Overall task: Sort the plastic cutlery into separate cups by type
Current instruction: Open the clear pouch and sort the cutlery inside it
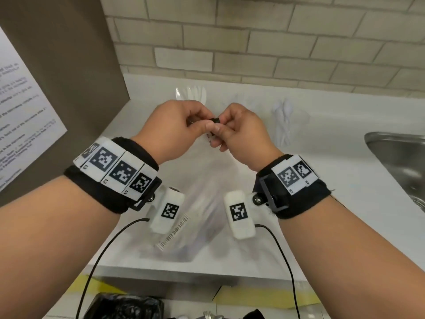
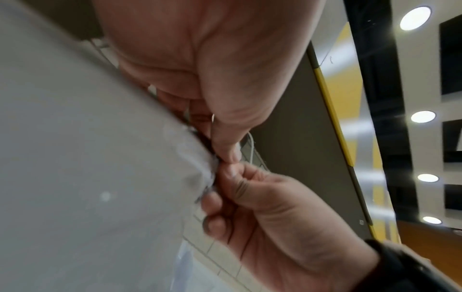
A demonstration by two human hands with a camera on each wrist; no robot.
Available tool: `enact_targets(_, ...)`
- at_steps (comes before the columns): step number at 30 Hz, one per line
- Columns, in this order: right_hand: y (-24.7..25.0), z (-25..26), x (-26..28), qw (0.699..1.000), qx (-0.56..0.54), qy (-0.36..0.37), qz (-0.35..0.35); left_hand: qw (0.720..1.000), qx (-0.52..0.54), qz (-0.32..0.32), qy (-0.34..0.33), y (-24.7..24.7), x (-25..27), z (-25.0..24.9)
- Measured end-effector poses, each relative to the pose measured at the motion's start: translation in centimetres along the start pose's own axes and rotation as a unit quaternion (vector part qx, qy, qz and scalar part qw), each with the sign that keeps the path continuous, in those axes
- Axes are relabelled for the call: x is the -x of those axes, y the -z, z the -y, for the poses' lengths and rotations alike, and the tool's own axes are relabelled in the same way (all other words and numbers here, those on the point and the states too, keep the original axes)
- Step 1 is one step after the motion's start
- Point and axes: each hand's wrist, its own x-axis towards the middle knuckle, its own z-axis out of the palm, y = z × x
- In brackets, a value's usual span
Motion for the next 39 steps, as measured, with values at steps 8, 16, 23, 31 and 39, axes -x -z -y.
enact_targets(8,3.2,3.2,0.0,0.993,-0.001,0.080,-0.092,0.998,-0.033,-0.051,-0.030,2.8,0.5,-2.2)
enact_targets(16,8.4,3.2,-1.4,0.970,-0.092,0.088,-0.209,0.986,-0.138,-0.084,0.045,10.7,1.5,2.5)
enact_targets(23,7.9,2.2,-2.1,0.966,-0.102,0.070,-0.228,0.978,-0.188,0.068,0.061,10.1,1.4,-0.4)
enact_targets(31,5.9,3.0,-1.4,0.970,-0.138,0.070,-0.190,0.998,-0.032,0.008,0.059,5.3,-0.2,-3.1)
enact_targets(39,3.3,4.8,-0.4,0.972,-0.188,0.013,-0.139,0.962,0.210,0.063,0.164,3.9,0.5,-4.4)
